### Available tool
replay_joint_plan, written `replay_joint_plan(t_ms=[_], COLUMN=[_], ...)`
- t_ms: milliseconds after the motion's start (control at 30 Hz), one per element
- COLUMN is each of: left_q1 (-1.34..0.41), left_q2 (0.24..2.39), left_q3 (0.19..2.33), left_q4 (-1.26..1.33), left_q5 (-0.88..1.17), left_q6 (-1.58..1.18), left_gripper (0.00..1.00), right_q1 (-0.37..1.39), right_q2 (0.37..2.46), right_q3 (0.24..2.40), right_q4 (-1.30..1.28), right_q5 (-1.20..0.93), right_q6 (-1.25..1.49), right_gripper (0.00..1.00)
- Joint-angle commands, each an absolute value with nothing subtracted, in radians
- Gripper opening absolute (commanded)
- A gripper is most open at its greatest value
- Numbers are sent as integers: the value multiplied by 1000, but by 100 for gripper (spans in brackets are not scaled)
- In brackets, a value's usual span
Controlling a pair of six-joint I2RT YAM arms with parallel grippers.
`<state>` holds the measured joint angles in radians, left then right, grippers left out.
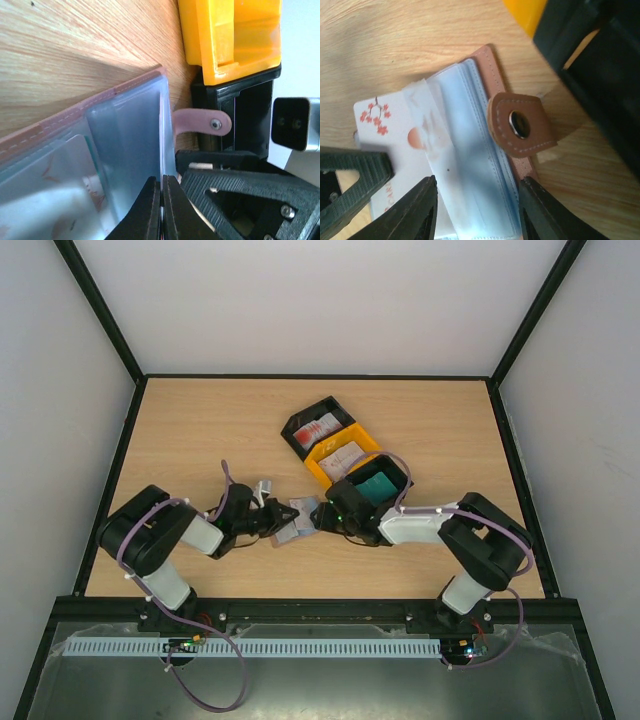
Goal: Put the credit cards into the card holder
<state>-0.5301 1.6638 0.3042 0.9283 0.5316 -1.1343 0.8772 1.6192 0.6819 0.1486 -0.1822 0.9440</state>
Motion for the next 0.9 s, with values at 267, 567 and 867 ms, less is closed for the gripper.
replay_joint_plan(t_ms=[267, 567, 867], left_q1=[-545, -586, -591], left_q2=[1715, 1733, 1736], left_q3=[294, 327, 367], left_q4=[1051, 998, 928], left_q5=[512, 556, 571], left_q6=[-1161, -1085, -1047], left_gripper=[2, 2, 5], right_q1=[887, 887, 887], right_q2=[1610, 1608, 1602], right_q3=[591, 598, 605], right_q4=[210, 203, 217], right_q5=[-334, -311, -281], right_q6=[1045, 1042, 1059], right_gripper=[43, 43, 43])
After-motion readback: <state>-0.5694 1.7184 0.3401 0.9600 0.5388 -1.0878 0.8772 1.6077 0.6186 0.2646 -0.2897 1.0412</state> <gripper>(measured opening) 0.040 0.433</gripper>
